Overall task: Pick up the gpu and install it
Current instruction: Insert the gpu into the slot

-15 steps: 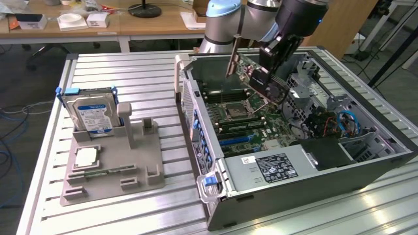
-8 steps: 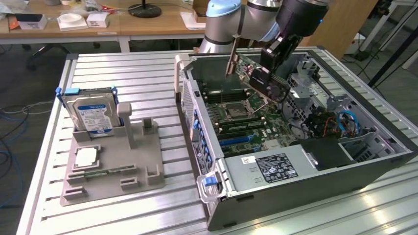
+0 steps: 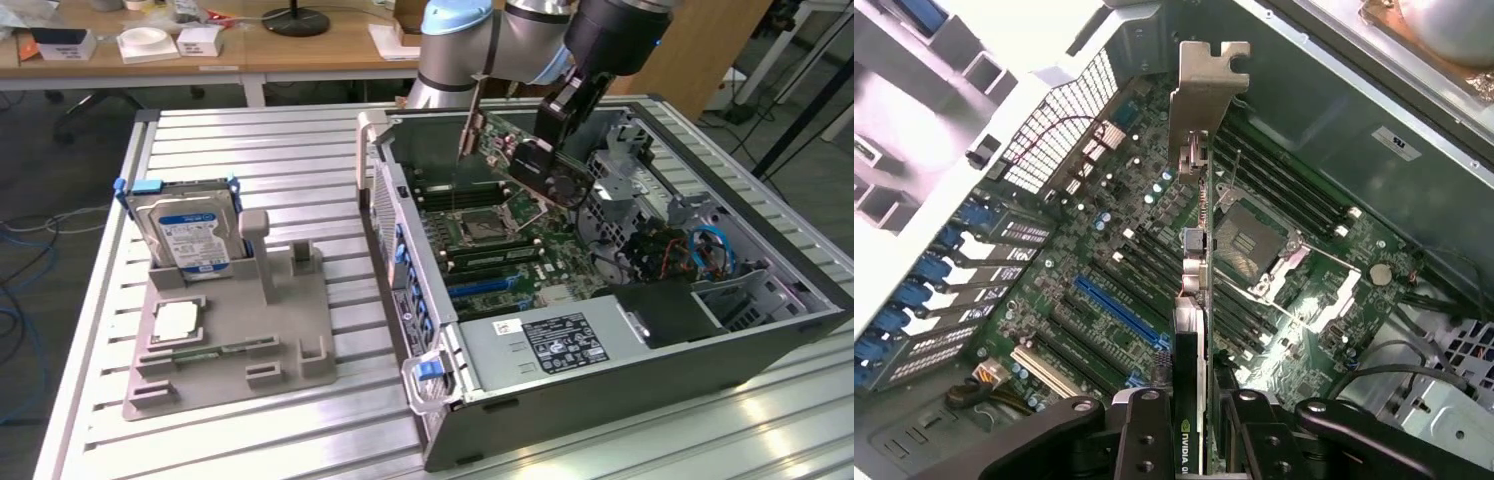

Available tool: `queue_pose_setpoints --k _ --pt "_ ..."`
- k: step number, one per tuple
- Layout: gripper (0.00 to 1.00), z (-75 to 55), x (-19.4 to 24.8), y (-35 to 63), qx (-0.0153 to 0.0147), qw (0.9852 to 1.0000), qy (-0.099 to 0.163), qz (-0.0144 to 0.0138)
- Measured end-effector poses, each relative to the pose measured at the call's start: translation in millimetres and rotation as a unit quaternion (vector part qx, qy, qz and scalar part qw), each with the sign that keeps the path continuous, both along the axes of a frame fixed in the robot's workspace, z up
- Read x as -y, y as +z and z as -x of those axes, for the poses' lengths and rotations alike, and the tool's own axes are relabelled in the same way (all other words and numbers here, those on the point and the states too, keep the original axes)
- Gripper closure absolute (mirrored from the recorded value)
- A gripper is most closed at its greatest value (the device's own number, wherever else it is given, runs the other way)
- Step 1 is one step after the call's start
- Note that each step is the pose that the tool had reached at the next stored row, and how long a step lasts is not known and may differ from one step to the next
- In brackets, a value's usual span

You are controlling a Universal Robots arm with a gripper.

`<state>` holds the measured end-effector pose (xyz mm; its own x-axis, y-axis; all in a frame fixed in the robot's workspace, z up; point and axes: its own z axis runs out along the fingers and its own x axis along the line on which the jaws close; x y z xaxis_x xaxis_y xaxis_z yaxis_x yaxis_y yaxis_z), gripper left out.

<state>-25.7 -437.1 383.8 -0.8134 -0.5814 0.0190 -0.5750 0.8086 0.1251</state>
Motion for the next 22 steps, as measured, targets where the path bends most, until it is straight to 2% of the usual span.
queue_pose_setpoints --k 2,5,10,16,22 --pt "0.74 0.0 0.0 0.0 0.0000 1.0000 0.002 0.0000" --pt "0.74 0.0 0.0 -0.1 0.0000 0.9998 0.022 -0.0001" --pt "0.74 0.0 0.0 -0.1 0.0000 0.9981 0.061 0.0000" --pt "0.74 -0.5 0.0 -0.1 0.0000 0.9943 0.107 0.0000" --pt "0.74 -1.6 0.0 -0.2 0.0000 0.9890 0.148 -0.0001"
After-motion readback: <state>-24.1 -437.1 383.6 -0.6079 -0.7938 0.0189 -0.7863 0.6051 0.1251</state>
